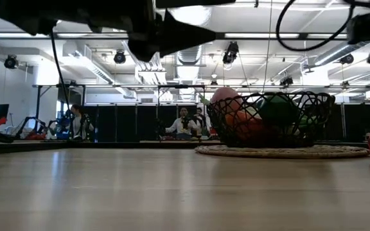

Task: Build produce basket
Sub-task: Put the mango into the wire basket

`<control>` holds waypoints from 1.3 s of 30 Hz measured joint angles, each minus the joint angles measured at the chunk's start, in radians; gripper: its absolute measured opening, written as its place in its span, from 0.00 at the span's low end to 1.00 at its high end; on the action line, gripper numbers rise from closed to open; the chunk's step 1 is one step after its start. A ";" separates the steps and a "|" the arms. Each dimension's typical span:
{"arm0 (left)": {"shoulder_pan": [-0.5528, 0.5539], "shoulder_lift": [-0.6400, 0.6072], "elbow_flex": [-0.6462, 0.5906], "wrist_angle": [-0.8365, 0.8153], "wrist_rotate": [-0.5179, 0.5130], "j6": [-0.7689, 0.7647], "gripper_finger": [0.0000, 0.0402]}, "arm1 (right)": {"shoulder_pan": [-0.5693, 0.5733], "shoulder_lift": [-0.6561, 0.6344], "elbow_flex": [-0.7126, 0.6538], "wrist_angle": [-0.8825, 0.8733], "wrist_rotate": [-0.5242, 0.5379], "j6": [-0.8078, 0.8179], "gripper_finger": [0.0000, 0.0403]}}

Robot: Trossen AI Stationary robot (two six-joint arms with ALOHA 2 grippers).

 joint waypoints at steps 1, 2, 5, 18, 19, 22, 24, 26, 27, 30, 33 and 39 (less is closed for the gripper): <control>0.000 0.001 -0.009 0.005 -0.001 -0.012 0.91 | -0.031 -0.005 0.000 -0.015 -0.026 -0.046 0.42; 0.000 0.002 -0.011 0.006 -0.001 -0.018 0.91 | -0.061 -0.006 0.000 -0.022 -0.049 -0.100 0.46; 0.001 0.003 -0.011 0.008 0.000 -0.020 0.91 | -0.126 0.013 0.000 -0.034 -0.077 -0.285 0.56; 0.000 0.003 -0.015 -0.003 0.000 -0.012 0.91 | -0.203 0.280 -0.002 -0.135 -0.086 -0.608 0.75; 0.000 0.003 -0.015 -0.003 0.000 -0.012 0.91 | -0.203 0.296 -0.004 -0.133 -0.095 -0.622 0.75; 0.000 0.003 -0.015 -0.003 0.000 -0.012 0.91 | -0.204 0.339 -0.013 -0.134 -0.102 -0.635 0.74; 0.000 0.003 -0.015 -0.003 0.000 -0.012 0.91 | -0.204 0.361 -0.021 -0.134 -0.102 -0.634 0.73; -0.002 0.003 -0.015 -0.003 0.000 -0.012 0.91 | -0.203 0.378 -0.030 -0.131 -0.095 -0.621 0.70; -0.002 0.003 -0.015 -0.003 0.000 -0.012 0.91 | -0.203 0.384 -0.034 -0.129 -0.088 -0.621 0.68; -0.004 0.003 -0.015 -0.003 0.002 -0.012 0.91 | -0.203 0.395 -0.048 -0.124 -0.076 -0.624 0.61; -0.004 0.003 -0.015 -0.003 0.003 -0.012 0.91 | -0.203 0.393 -0.051 -0.117 -0.076 -0.635 0.54; -0.003 0.003 -0.017 -0.003 0.002 -0.012 0.91 | -0.194 0.354 0.003 -0.083 -0.122 -0.616 0.53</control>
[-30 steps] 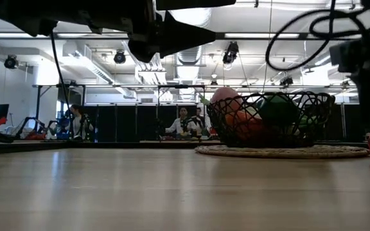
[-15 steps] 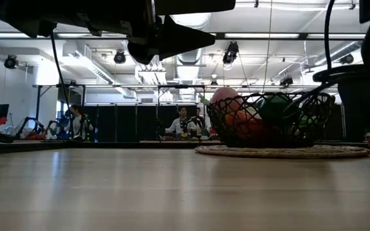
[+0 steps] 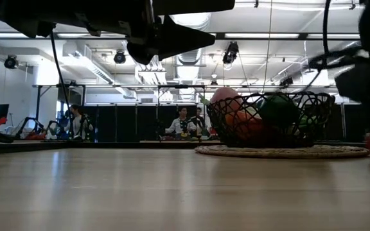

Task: Build produce basket
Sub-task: Put the mango into the wire basket

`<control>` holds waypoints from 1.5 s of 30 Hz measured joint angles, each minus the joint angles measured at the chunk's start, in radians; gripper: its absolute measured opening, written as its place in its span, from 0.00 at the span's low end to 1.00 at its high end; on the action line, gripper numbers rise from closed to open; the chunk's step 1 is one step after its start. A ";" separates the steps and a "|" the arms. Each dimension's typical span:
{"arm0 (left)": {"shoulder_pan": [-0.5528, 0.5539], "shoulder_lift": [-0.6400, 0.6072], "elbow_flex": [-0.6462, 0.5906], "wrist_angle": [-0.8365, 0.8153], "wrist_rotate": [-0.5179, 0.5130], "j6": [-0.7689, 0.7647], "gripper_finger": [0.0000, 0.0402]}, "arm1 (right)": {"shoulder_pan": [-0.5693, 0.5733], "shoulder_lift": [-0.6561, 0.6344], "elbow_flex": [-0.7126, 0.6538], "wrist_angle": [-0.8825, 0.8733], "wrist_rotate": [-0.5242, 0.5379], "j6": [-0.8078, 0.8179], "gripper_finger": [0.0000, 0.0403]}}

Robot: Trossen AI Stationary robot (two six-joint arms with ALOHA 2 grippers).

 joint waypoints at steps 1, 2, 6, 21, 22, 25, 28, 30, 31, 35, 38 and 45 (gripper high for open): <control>0.000 0.000 0.000 0.000 0.000 0.000 0.91 | 0.004 -0.007 0.021 0.013 -0.005 0.000 0.53; 0.000 0.000 0.000 0.000 0.000 0.000 0.91 | 0.006 -0.014 0.041 0.024 -0.006 0.000 0.53; 0.000 0.000 0.000 0.003 0.000 0.000 0.91 | 0.022 -0.047 0.137 0.096 -0.001 -0.005 0.53; 0.000 0.000 -0.001 0.003 0.000 0.000 0.91 | -0.179 -0.335 0.309 0.283 0.549 -0.346 0.53; 0.000 0.000 -0.001 0.003 0.000 0.000 0.91 | -0.237 -0.358 0.302 0.285 0.545 -0.349 0.53; 0.000 0.000 -0.001 0.003 0.000 0.000 0.91 | -0.438 -0.400 0.266 0.283 0.501 -0.358 0.53; 0.000 0.000 -0.001 0.003 0.000 -0.001 0.91 | -0.653 -0.414 0.219 0.286 0.399 -0.386 0.53; 0.000 0.000 -0.001 0.003 0.000 -0.001 0.91 | -0.786 -0.405 0.196 0.292 0.348 -0.398 0.53; 0.000 0.000 -0.001 0.003 0.000 -0.001 0.91 | -0.843 -0.397 0.187 0.292 0.332 -0.399 0.53; 0.000 0.000 -0.001 0.003 -0.001 -0.001 0.91 | -1.008 -0.349 0.164 0.310 0.245 -0.402 0.55; 0.000 0.000 -0.001 0.003 -0.001 -0.003 0.91 | -1.064 -0.311 0.162 0.318 0.174 -0.403 0.59; -0.003 0.000 -0.002 0.003 -0.001 -0.028 0.91 | -1.070 -0.271 0.173 0.305 0.127 -0.401 0.71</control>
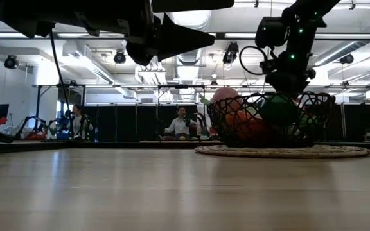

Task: Build produce basket
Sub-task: Put the mango into the wire basket, then return to Home Position

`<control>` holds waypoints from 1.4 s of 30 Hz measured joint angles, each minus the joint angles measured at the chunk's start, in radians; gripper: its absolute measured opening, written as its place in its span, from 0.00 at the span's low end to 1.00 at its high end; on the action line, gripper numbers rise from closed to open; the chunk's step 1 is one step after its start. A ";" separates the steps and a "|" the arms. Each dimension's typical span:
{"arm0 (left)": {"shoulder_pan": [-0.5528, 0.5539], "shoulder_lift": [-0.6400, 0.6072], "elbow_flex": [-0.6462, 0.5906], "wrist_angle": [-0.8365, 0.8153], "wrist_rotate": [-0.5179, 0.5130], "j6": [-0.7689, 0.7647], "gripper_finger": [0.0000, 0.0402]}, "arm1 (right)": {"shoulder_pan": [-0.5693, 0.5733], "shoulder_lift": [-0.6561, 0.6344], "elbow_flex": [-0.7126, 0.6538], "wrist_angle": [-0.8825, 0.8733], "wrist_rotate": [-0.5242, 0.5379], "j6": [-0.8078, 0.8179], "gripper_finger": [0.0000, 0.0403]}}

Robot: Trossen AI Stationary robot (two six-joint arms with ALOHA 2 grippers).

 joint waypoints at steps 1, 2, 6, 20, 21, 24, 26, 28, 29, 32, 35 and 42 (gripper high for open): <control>-0.001 0.000 0.000 0.000 0.000 0.000 0.91 | -0.001 -0.003 0.007 -0.002 0.000 0.000 0.73; -0.003 0.000 0.000 0.000 0.000 0.000 0.91 | -0.001 -0.007 0.015 -0.006 0.001 0.000 0.75; -0.007 0.000 0.000 0.000 -0.002 -0.001 0.91 | 0.001 -0.035 0.046 -0.043 0.007 0.009 0.79; -0.067 -0.062 -0.006 -0.065 -0.278 0.003 0.91 | 0.660 -0.376 -0.175 0.179 0.059 0.280 0.60; -0.072 -0.071 -0.006 -0.074 -0.278 0.003 0.91 | 0.742 -0.392 -0.215 0.246 0.088 0.304 0.58; -0.080 -0.095 -0.006 -0.094 -0.290 0.002 0.91 | 0.969 -0.408 -0.336 0.495 0.163 0.328 0.53; -0.079 -0.108 -0.006 -0.127 -0.291 0.003 0.91 | 1.091 -0.391 -0.404 0.683 0.201 0.319 0.50; -0.079 -0.119 -0.009 -0.148 -0.291 0.003 0.91 | 1.201 -0.357 -0.464 0.869 0.219 0.277 0.47; -0.076 -0.125 -0.013 -0.148 -0.290 0.003 0.91 | 1.245 -0.337 -0.487 0.951 0.220 0.247 0.46; -0.057 -0.174 -0.054 -0.148 -0.283 0.002 0.89 | 1.356 -0.278 -0.533 1.132 0.219 0.157 0.42; -0.025 -0.265 -0.137 -0.149 -0.231 0.002 0.84 | 1.423 -0.224 -0.554 1.233 0.219 0.100 0.39; 0.095 -0.613 -0.402 -0.148 -0.037 0.024 0.73 | 1.445 -0.143 -0.555 1.272 0.237 0.107 0.32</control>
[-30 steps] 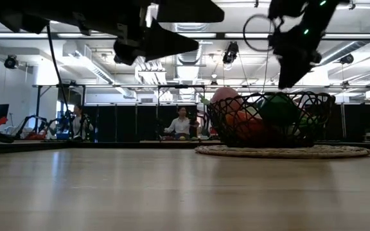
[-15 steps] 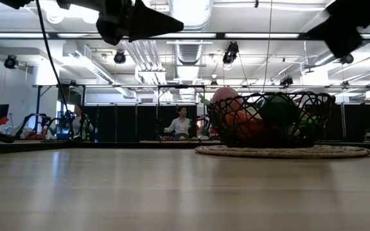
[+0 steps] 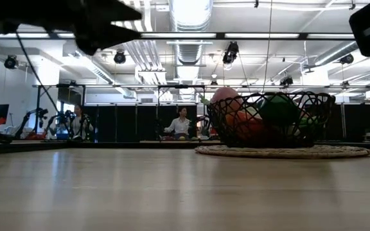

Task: Build produce basket
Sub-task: Return to Home Position

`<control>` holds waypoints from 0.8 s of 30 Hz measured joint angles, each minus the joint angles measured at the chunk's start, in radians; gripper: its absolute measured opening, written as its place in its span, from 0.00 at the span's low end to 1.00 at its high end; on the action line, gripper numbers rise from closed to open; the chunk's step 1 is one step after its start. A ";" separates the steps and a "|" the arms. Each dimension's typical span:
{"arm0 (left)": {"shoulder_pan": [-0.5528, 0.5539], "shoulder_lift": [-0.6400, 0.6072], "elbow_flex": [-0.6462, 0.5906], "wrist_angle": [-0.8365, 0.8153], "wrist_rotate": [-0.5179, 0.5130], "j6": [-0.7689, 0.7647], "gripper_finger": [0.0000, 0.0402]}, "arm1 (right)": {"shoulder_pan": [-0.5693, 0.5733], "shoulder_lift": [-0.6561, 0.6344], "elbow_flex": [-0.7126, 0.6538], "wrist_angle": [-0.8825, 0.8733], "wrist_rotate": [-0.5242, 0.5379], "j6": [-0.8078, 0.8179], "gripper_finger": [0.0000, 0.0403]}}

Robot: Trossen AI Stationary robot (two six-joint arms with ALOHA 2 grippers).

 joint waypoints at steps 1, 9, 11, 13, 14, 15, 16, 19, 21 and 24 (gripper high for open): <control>0.014 -0.049 -0.034 -0.001 -0.021 0.028 0.72 | 0.000 0.009 0.000 0.001 0.016 0.000 0.31; 0.051 -0.377 -0.245 -0.001 -0.209 0.035 0.69 | -0.003 0.051 0.000 0.013 0.115 -0.001 0.26; 0.065 -0.464 -0.295 -0.003 -0.168 0.032 0.69 | -0.003 0.054 0.000 0.030 0.114 0.000 0.25; 0.085 -0.556 -0.342 -0.002 -0.081 0.030 0.69 | -0.003 0.053 0.000 0.031 0.114 -0.001 0.24; 0.100 -0.603 -0.364 -0.004 -0.029 0.028 0.69 | -0.003 0.053 0.000 0.031 0.114 -0.001 0.23; 0.117 -0.647 -0.384 -0.010 0.028 0.019 0.68 | -0.003 0.052 0.000 0.033 0.114 -0.002 0.22; 0.137 -0.683 -0.398 -0.012 0.085 0.003 0.68 | -0.003 0.051 0.000 0.035 0.114 -0.007 0.22; 0.205 -0.769 -0.427 -0.109 0.235 -0.040 0.62 | -0.006 0.050 0.000 0.038 0.114 -0.014 0.20; 0.253 -0.823 -0.427 -0.212 0.298 -0.056 0.56 | -0.012 0.050 0.000 0.038 0.113 -0.014 0.18; 0.327 -0.909 -0.427 -0.357 0.401 -0.076 0.44 | -0.020 0.050 -0.001 0.038 0.113 -0.018 0.16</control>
